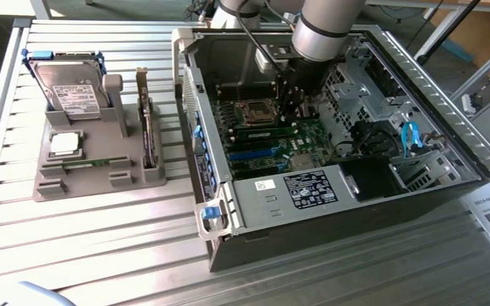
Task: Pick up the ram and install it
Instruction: 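Press down the ram until it locks into place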
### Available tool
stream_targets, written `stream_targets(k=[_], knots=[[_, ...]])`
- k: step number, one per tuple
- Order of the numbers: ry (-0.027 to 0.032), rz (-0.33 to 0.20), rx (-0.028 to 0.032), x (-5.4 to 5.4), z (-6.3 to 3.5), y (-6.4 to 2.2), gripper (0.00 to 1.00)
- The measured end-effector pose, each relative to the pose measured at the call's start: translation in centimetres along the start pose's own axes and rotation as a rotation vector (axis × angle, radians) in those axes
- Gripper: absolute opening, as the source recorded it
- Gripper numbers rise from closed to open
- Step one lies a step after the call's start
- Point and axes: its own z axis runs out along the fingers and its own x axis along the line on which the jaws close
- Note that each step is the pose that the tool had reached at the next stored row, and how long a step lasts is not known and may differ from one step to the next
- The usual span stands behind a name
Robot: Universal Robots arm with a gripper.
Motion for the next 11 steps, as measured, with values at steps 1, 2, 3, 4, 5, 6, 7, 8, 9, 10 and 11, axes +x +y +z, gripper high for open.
stream_targets(k=[1, 2, 3, 4, 5, 6, 7, 8, 9, 10, 11], knots=[[-0.0001, 0.000, 0.0000, 0.0, 0.01, 0.15, 0.10], [0.0000, 0.000, 0.0001, 0.0, 0.01, 0.30, 0.10], [0.0000, 0.001, 0.0001, 0.0, 0.01, 0.47, 0.10], [0.0000, 0.001, 0.0001, 0.0, 0.01, 0.66, 0.10], [0.0000, 0.001, 0.0001, 0.0, 0.02, 0.82, 0.10], [-0.0001, 0.002, 0.0001, 0.0, 0.02, 1.02, 0.10], [0.0000, 0.002, 0.0002, 0.0, 0.02, 1.17, 0.10], [0.0000, 0.002, 0.0002, 0.0, 0.03, 1.35, 0.10], [-0.0002, 0.003, 0.0002, 0.0, 0.03, 1.50, 0.10], [-0.0001, 0.003, 0.0003, 0.0, 0.03, 1.69, 0.10], [0.0000, 0.003, 0.0002, 0.0, 0.03, 1.83, 0.10]])
